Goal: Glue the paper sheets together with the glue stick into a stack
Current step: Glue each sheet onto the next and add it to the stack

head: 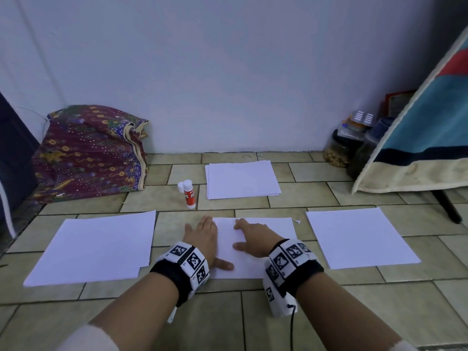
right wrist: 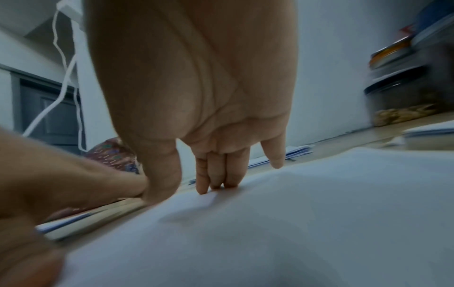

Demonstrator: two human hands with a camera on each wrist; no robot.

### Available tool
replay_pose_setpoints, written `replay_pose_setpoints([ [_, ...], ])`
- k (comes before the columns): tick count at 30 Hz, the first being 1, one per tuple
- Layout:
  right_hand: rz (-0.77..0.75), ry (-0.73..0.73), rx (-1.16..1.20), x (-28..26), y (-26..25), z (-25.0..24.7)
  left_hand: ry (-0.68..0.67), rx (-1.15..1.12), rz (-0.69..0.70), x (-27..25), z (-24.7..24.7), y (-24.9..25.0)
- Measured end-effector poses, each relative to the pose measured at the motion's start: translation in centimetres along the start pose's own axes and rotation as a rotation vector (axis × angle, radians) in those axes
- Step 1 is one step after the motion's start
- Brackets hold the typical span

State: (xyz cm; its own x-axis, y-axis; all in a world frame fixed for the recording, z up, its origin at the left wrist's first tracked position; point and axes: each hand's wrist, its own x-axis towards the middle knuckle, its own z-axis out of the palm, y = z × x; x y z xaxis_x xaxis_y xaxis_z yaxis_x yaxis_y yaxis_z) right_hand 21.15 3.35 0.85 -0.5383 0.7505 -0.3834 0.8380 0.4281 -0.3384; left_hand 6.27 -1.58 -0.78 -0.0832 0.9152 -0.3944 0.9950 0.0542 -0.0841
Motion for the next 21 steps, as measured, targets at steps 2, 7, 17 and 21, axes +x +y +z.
replay_pose_setpoints([
  [2, 0.074, 0.008, 0.035, -0.4, 2.3, -0.4, -0.007, -0.01, -0.002, 0.0, 0.2, -0.1],
  [7, 0.272, 0.059, 0.033, -2.5, 7.6, -2.0, -0.053, -0.027, 0.024, -0.1, 0.3, -0.5],
  [17, 0.335, 0.153, -0.444, -2.8, 5.3, -1.5, 0.119, 0.06, 0.031, -0.5, -2.2, -0.4],
  [21, 0.327, 0.128, -0.512, -3.0, 3.8, -1.5, 0.033, -0.075, 0.294, -0.7, -2.2, 0.9],
])
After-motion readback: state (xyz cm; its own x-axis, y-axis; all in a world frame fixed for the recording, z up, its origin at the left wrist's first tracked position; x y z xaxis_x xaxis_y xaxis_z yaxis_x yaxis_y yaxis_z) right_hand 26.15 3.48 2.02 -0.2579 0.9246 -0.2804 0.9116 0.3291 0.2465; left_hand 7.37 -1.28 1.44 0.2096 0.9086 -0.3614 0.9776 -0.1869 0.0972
